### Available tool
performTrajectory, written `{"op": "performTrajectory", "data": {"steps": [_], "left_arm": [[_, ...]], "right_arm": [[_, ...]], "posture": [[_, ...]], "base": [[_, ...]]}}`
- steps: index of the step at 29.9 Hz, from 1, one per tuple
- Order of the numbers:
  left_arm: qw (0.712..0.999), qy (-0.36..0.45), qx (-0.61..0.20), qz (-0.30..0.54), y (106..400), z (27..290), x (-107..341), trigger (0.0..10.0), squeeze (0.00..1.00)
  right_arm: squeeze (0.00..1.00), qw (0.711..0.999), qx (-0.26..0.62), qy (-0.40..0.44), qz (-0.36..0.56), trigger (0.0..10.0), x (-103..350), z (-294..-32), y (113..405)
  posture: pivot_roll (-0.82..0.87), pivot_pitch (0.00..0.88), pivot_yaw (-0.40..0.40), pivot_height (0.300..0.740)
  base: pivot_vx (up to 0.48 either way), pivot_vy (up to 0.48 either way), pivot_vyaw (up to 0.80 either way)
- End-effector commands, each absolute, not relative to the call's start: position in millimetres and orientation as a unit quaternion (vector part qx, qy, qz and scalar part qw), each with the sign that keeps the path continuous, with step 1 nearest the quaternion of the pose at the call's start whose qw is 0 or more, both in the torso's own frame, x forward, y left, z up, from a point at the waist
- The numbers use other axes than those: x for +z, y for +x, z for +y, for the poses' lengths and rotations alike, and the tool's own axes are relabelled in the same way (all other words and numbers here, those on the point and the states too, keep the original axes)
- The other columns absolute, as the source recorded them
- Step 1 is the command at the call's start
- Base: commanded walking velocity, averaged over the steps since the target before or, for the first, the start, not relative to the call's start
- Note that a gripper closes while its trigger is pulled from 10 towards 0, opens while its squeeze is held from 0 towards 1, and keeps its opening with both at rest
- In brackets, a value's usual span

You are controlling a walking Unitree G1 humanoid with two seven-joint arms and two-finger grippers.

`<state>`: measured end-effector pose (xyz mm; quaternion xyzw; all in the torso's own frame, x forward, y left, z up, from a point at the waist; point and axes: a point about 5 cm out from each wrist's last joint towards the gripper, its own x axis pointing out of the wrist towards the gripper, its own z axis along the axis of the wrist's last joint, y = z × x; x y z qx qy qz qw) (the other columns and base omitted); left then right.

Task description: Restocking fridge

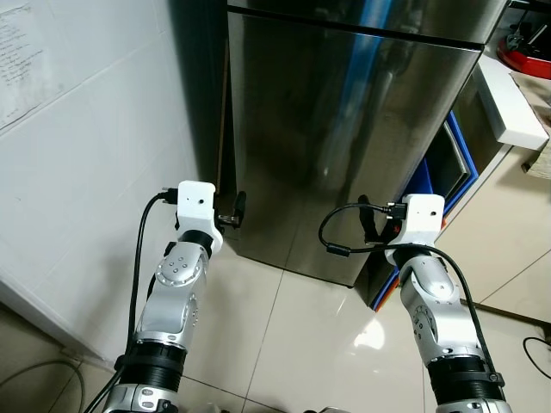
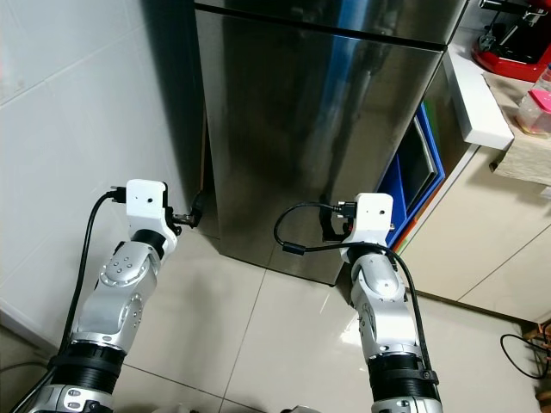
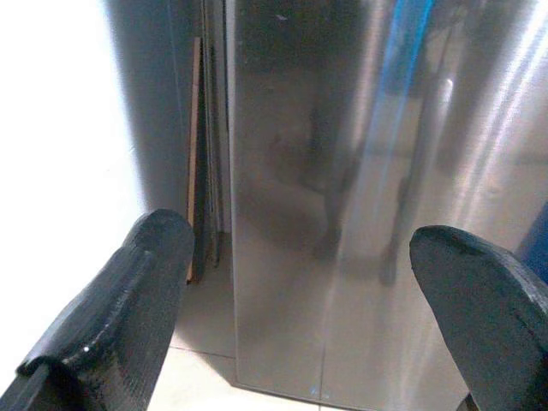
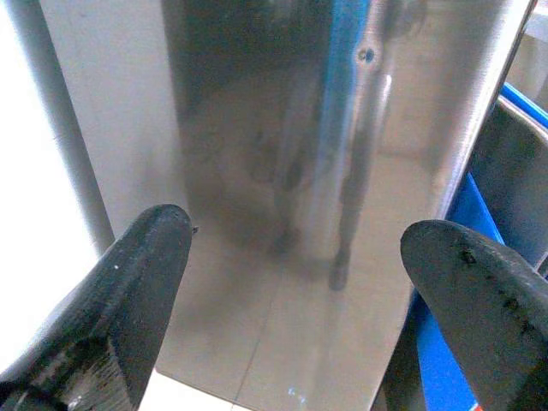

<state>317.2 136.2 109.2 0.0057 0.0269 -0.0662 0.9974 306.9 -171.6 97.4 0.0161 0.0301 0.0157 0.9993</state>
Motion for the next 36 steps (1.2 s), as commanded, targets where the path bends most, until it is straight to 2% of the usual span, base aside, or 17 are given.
{"op": "performTrajectory", "data": {"steps": [1, 4, 5, 8, 15, 24, 26, 34, 36], "left_arm": [[0.997, 0.007, -0.074, 0.023, 319, 133, 112, 10.0, 0.00], [0.997, 0.007, -0.074, 0.023, 319, 133, 112, 10.0, 0.00], [0.997, 0.007, -0.075, 0.023, 319, 133, 112, 10.0, 0.00], [0.994, 0.016, -0.100, 0.035, 327, 123, 113, 10.0, 0.00], [0.994, 0.023, -0.102, 0.034, 327, 124, 114, 10.0, 0.00], [0.995, 0.018, -0.095, 0.032, 328, 126, 114, 10.0, 0.00], [0.995, -0.022, -0.097, 0.029, 327, 126, 113, 10.0, 0.00], [0.996, -0.018, -0.090, 0.002, 327, 127, 120, 10.0, 0.00], [0.994, -0.023, -0.104, -0.007, 326, 125, 122, 10.0, 0.00]], "right_arm": [[0.00, 0.999, 0.015, 0.011, 0.027, 10.0, 99, -175, 307], [0.00, 0.999, 0.015, 0.011, 0.027, 10.0, 99, -175, 307], [0.00, 0.999, 0.013, 0.011, 0.033, 10.0, 97, -175, 307], [0.00, 0.999, 0.009, 0.020, 0.029, 10.0, 97, -171, 310], [0.00, 0.999, 0.006, 0.022, 0.027, 10.0, 97, -169, 312], [0.00, 1.000, 0.008, 0.007, 0.013, 10.0, 101, -170, 313], [0.00, 0.999, 0.003, -0.030, -0.018, 10.0, 109, -173, 313], [0.00, 1.000, 0.001, -0.018, -0.022, 10.0, 111, -181, 311], [0.00, 0.999, -0.002, -0.018, -0.029, 10.0, 113, -180, 310]], "posture": [[-0.01, 0.000, -0.030, 0.740], [-0.01, 0.000, -0.030, 0.740], [0.00, 0.000, 0.000, 0.740], [-0.03, 0.000, -0.002, 0.740], [-0.02, 0.000, 0.007, 0.740], [-0.02, 0.000, -0.005, 0.740], [-0.02, 0.000, -0.007, 0.740], [-0.04, 0.000, -0.018, 0.735], [-0.04, 0.000, -0.020, 0.735]], "base": [[0.000, 0.000, 0.00], [0.000, 0.000, 0.00], [0.000, 0.000, 0.00], [0.000, 0.000, 0.00], [0.000, 0.000, 0.00], [0.000, 0.000, -0.67], [0.000, 0.000, -0.64], [0.000, 0.000, -0.49], [0.000, -0.480, 0.00]]}}
